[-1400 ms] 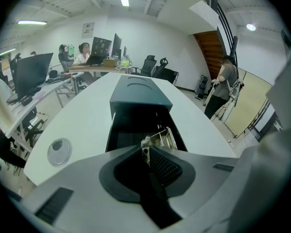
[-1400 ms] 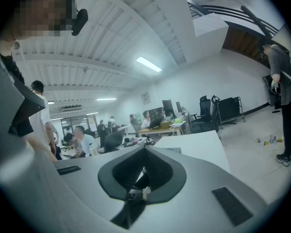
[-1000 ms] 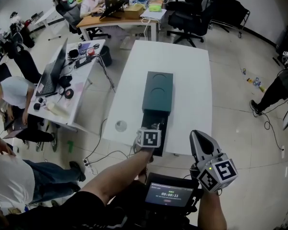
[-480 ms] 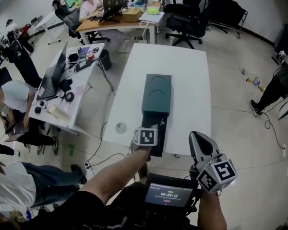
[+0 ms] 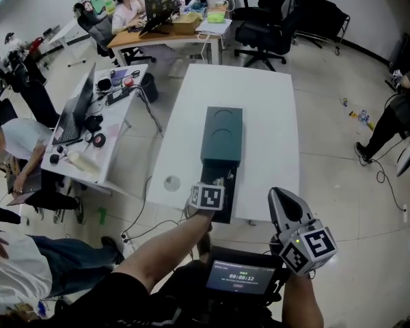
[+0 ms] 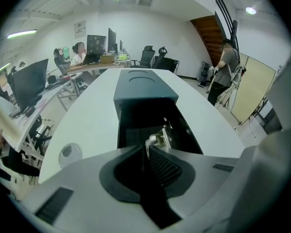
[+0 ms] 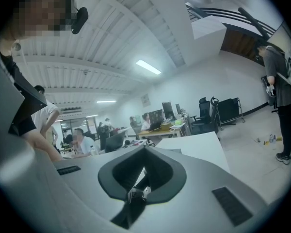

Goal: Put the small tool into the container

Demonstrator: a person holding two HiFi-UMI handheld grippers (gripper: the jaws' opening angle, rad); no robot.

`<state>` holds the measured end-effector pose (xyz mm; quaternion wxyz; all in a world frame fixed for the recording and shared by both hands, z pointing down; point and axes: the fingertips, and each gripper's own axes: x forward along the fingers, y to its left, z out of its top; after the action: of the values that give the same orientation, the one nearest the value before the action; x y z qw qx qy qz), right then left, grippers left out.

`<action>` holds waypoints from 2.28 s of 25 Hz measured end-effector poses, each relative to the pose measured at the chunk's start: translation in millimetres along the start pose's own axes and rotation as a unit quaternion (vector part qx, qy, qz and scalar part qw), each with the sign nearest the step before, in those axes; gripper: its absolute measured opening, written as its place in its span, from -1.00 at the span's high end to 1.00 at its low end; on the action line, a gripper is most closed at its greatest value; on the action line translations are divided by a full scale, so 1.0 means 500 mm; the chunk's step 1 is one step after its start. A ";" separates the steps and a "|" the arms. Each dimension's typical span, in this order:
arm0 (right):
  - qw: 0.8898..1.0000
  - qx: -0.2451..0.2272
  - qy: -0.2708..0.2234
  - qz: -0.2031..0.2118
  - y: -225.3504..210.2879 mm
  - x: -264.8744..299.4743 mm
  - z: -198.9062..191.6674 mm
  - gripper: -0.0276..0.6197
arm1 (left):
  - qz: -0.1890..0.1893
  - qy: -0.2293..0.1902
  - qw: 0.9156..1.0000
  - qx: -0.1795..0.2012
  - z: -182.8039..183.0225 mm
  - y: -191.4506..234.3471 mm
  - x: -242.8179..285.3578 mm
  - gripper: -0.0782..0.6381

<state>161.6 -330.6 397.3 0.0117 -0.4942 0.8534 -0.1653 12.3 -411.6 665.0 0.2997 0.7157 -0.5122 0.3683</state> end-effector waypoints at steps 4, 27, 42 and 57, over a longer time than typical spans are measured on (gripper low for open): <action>1.000 -0.005 0.011 0.008 0.003 -0.007 -0.006 0.86 | 0.001 0.002 1.000 0.014 -0.005 -0.004 0.001 0.58; 1.000 -0.009 0.004 0.013 0.034 -0.060 0.005 0.86 | -0.002 0.008 0.999 0.040 -0.038 -0.011 -0.042 0.58; 0.999 -0.016 -0.031 0.020 0.064 -0.133 0.055 0.86 | -0.099 -0.209 0.972 0.044 0.058 -0.064 -0.297 0.58; 0.999 -0.022 -0.044 0.023 0.095 -0.213 0.067 0.86 | -0.192 -0.386 0.897 0.097 0.090 -0.122 -0.613 0.76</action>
<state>182.5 -227.7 336.7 0.0426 -0.4816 0.8665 -0.1244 17.8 -273.0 381.4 0.0723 0.9117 -0.4017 0.0465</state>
